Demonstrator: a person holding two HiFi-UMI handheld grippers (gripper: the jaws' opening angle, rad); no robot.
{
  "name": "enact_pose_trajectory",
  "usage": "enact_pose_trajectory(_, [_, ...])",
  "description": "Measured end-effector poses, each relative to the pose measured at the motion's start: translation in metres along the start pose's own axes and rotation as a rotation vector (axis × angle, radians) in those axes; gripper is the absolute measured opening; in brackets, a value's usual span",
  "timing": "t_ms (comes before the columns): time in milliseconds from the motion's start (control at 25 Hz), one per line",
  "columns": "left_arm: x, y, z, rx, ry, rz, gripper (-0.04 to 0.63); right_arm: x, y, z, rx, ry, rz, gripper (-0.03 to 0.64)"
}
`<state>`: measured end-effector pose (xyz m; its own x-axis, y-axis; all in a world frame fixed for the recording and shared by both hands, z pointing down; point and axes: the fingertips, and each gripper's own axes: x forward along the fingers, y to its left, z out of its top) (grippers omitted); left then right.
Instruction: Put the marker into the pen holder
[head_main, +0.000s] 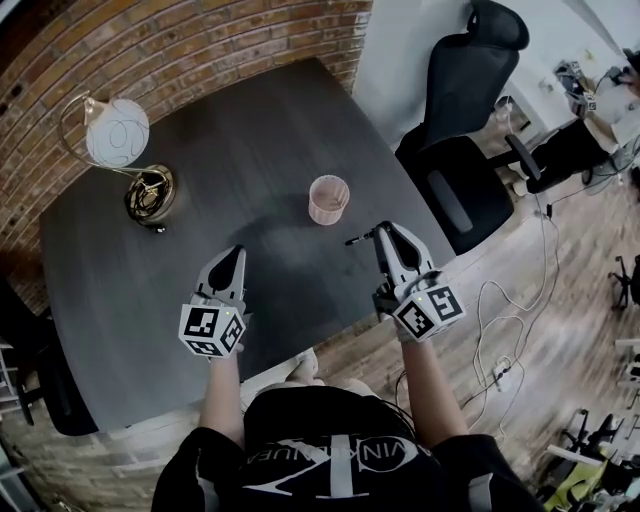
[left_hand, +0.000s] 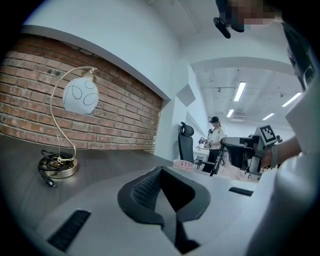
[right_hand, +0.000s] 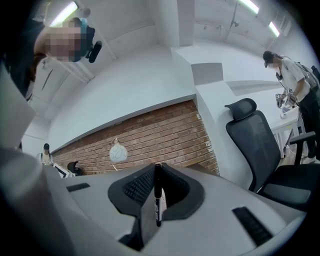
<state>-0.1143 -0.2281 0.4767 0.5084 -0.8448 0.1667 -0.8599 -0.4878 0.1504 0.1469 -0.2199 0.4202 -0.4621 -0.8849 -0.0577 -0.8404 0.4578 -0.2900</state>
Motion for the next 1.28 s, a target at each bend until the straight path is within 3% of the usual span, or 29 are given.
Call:
enact_pose_trajectory(640, [0.05, -0.001, -0.01, -0.011, 0.049, -0.071, 0.012, 0.042, -0.024, 0.023, 0.107, -0.087, -0.009, 0.049])
enact_pose_trajectory(1080, [0.055, 0.018, -0.009, -0.038, 0.056, -0.007, 0.012, 0.085, -0.034, 0.012, 0.109, -0.044, 0.012, 0.049])
enact_pose_trajectory(1280, [0.057, 0.017, -0.018, -0.044, 0.074, -0.003, 0.012, 0.103, -0.03, -0.018, 0.066, 0.041, 0.048, 0.049])
